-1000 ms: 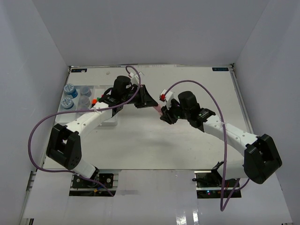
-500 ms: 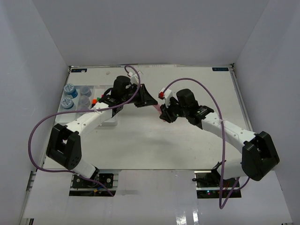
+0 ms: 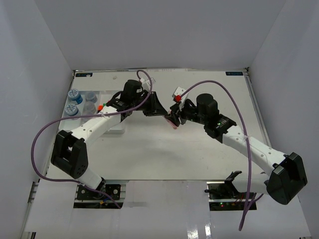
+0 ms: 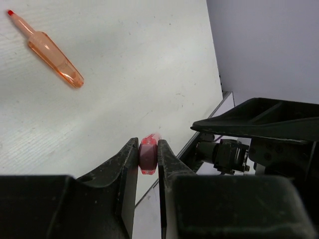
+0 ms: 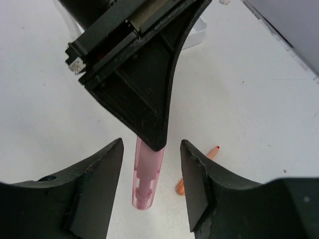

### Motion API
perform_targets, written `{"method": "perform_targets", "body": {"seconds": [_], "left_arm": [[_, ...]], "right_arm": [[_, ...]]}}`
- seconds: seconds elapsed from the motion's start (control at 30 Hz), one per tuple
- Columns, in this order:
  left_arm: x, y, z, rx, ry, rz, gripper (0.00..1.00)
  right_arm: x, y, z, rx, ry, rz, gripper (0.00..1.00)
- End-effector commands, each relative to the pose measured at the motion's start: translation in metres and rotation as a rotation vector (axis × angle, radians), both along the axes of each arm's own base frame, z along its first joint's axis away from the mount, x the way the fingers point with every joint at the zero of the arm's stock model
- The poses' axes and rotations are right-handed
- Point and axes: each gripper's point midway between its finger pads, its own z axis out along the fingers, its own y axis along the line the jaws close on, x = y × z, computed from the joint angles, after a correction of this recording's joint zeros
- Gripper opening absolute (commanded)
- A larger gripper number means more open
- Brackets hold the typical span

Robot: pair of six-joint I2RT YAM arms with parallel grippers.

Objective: Sort the stationery into containers
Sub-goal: Close the pen cap on the pen.

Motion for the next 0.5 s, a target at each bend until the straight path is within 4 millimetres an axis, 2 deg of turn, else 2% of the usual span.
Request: {"method": "perform_targets", "body": {"seconds": [0.0, 0.03, 0.07, 0.13, 0.17, 0.23, 0.27, 0.37, 0.43, 0.47], "left_arm": [[0.016, 0.013, 0.028, -0.006, -0.068, 0.019, 0.14], [0.025, 0.019, 0.039, -0.011, -0.095, 0.042, 0.14], [0.028, 0.023, 0.040, -0.001, -0.103, 0.049, 0.14], [0.040, 0.034, 0.047, 0.020, -0.133, 0.090, 0.14], [0.044, 0.038, 0.046, 0.038, -0.150, 0.100, 0.13], [0.054, 0.053, 0.039, 0.085, -0.154, 0.156, 0.13], [0.057, 0.059, 0.035, 0.106, -0.156, 0.177, 0.13], [0.071, 0.096, 0.019, 0.193, -0.152, 0.293, 0.13], [0.082, 0.131, 0.007, 0.251, -0.143, 0.421, 0.13], [0.085, 0.142, 0.004, 0.260, -0.136, 0.456, 0.13]], "right_arm": [[0.000, -0.004, -0.005, -0.001, -0.035, -0.007, 0.57], [-0.003, -0.006, -0.007, -0.002, -0.033, -0.006, 0.59], [-0.007, -0.009, -0.018, -0.016, -0.008, -0.001, 0.62], [-0.013, -0.013, -0.020, -0.017, -0.004, 0.002, 0.63], [-0.017, -0.015, -0.027, -0.025, 0.012, 0.001, 0.66], [-0.022, -0.021, -0.026, -0.024, 0.014, -0.004, 0.68], [-0.025, -0.023, -0.032, -0.031, 0.022, -0.008, 0.73], [-0.030, -0.031, -0.033, -0.037, 0.028, -0.025, 0.82], [-0.034, -0.036, -0.038, -0.042, 0.043, -0.038, 0.88], [-0.036, -0.037, -0.040, -0.041, 0.050, -0.040, 0.91]]}}
